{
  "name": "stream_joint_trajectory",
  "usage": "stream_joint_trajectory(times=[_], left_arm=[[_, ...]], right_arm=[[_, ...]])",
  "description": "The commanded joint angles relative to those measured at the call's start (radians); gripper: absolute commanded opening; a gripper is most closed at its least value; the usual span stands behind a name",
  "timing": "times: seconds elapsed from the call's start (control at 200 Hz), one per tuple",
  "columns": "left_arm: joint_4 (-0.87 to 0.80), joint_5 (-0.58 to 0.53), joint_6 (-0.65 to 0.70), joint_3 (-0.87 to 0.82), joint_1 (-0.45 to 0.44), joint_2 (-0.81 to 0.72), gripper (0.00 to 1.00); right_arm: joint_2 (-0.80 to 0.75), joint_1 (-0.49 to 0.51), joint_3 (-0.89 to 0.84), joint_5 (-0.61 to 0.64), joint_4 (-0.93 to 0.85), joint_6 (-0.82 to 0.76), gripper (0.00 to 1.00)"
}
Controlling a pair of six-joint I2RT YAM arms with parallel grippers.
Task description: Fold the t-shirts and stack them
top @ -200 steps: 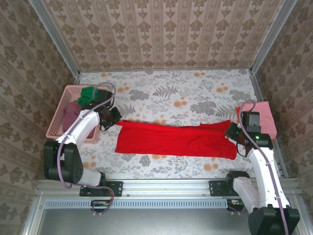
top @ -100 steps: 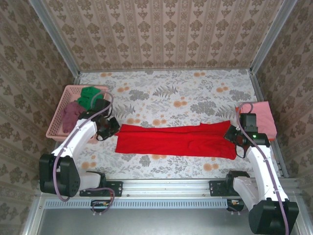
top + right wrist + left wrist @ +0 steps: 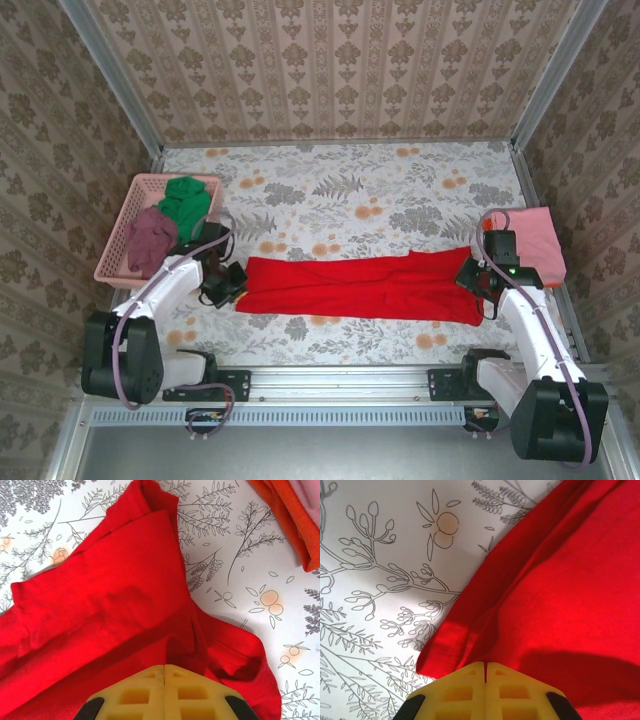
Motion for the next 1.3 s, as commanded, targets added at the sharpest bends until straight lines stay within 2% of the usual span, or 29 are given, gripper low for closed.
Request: stream_joint_trajectory(times=[0.0,0.055,0.17,0.235,0.315,0.415,0.485,0.62,0.72,0.745,1.01,1.205,1.295], left_arm=[[0.022,0.014,-0.03,-0.027,-0.011,0.03,0.0],[0.026,0.008,-0.033,-0.032,-0.011,0.038,0.01],[-0.003,-0.022,-0.032,-0.013,-0.014,0.023,0.21],[-0.022,-0.046,-0.031,0.001,-0.015,-0.009,0.31],[-0.048,-0.074,-0.026,0.029,-0.017,-0.047,0.47],[-0.048,-0.09,-0.023,0.063,-0.039,-0.073,0.68],[-0.019,-0.093,-0.035,0.082,-0.076,-0.072,0.75],[0.099,-0.084,-0.093,0.095,-0.178,-0.044,0.78],[0.159,-0.084,-0.12,0.092,-0.213,-0.006,0.79],[0.169,-0.083,-0.124,0.089,-0.248,0.004,0.79],[0.258,-0.056,-0.15,0.028,-0.284,0.06,0.81],[0.3,-0.045,-0.171,-0.003,-0.296,0.071,0.83],[0.296,-0.055,-0.174,-0.011,-0.298,0.071,0.88]], right_arm=[[0.014,-0.008,-0.009,0.008,0.02,0.017,0.05],[0.01,-0.008,-0.006,0.015,0.015,0.01,0.21],[-0.029,-0.006,0.025,0.019,-0.002,-0.027,0.58],[-0.045,0.002,0.056,0.007,-0.009,-0.057,0.68],[-0.034,0.03,0.096,0.001,-0.016,-0.081,0.73],[0.026,0.129,0.148,0.021,-0.01,-0.087,0.74],[0.092,0.23,0.18,0.06,0.005,-0.073,0.74],[0.245,0.425,0.244,0.148,0.031,-0.031,0.71],[0.352,0.512,0.277,0.163,0.046,0.016,0.64],[0.371,0.528,0.282,0.163,0.049,0.027,0.62],[0.566,0.562,0.337,0.18,0.066,0.062,0.46],[0.655,0.558,0.372,0.174,0.081,0.049,0.39],[0.693,0.552,0.375,0.172,0.099,0.047,0.38]])
